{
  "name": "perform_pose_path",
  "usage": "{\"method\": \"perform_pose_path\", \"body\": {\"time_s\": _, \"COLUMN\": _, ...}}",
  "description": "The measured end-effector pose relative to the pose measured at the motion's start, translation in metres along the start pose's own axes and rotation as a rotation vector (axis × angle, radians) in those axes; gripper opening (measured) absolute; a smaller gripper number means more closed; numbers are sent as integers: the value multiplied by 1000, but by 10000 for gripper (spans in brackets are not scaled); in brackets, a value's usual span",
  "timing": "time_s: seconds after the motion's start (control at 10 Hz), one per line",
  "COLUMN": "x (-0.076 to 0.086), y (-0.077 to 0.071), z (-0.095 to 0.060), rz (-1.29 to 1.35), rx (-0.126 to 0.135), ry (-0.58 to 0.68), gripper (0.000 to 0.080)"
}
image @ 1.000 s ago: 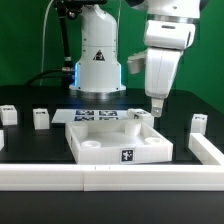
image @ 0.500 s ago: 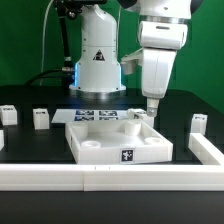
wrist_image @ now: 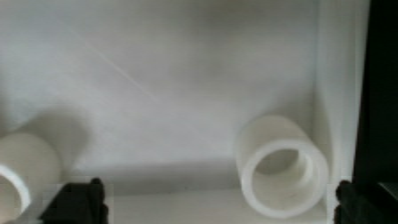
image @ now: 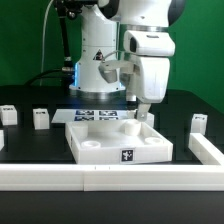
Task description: Assemble one leg
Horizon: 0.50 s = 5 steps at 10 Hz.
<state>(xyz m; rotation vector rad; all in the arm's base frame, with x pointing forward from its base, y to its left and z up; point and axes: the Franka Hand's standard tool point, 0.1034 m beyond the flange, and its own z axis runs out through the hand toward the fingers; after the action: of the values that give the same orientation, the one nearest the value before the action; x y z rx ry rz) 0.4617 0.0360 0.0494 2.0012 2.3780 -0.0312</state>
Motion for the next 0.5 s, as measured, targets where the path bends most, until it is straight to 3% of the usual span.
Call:
{"method": "perform_pose_path", "body": {"time_s": 0.1, "x": -8, "y": -2, "z": 1, "rz": -10, "rx": 3, "ry": -1, "gripper": 650}}
{"method": "perform_pose_path", "body": {"time_s": 0.5, "x": -6, "y": -3, "z": 3, "rz": -8, "rx": 2, "ry": 2, "gripper": 650}}
